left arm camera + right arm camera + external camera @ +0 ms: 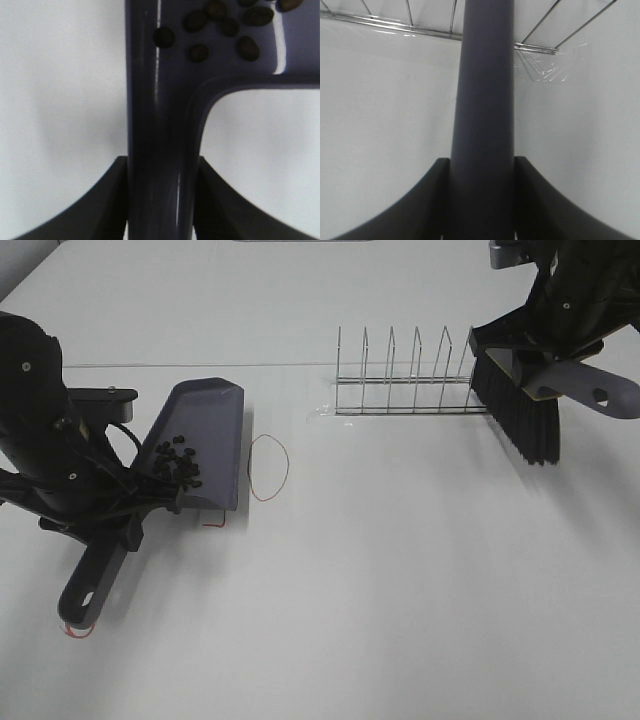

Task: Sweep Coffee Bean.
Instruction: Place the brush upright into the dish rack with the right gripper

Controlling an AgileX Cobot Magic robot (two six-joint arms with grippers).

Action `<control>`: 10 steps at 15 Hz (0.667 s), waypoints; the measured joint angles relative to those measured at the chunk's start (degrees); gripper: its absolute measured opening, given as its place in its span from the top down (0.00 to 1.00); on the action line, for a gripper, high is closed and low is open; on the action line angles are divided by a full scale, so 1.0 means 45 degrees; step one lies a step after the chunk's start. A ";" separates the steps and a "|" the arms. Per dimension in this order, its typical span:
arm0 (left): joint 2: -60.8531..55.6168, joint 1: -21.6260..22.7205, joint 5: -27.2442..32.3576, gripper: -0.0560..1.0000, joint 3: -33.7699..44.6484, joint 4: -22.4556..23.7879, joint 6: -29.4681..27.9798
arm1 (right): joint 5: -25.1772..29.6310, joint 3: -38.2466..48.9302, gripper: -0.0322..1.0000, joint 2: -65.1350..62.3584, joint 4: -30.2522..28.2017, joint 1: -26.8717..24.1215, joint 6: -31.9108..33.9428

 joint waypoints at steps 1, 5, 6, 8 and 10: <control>0.0000 0.0000 0.0000 0.62 0.0000 0.0000 0.0000 | -0.0127 0.0000 0.60 0.0407 0.0000 0.0000 0.0013; 0.0000 0.0000 -0.0013 0.62 0.0000 0.0000 0.0000 | -0.1146 0.0000 0.60 0.0675 -0.0064 0.0000 0.0726; 0.0000 0.0000 -0.0013 0.62 0.0000 0.0000 0.0000 | -0.1413 0.0000 0.60 0.0675 -0.0242 0.0000 0.0917; 0.0000 0.0000 -0.0013 0.62 0.0000 0.0000 0.0000 | -0.1604 0.0000 0.60 0.0675 -0.0509 0.0000 0.1324; 0.0000 0.0000 -0.0013 0.62 0.0000 0.0000 0.0000 | -0.1732 0.0000 0.60 0.0675 -0.0611 0.0000 0.1451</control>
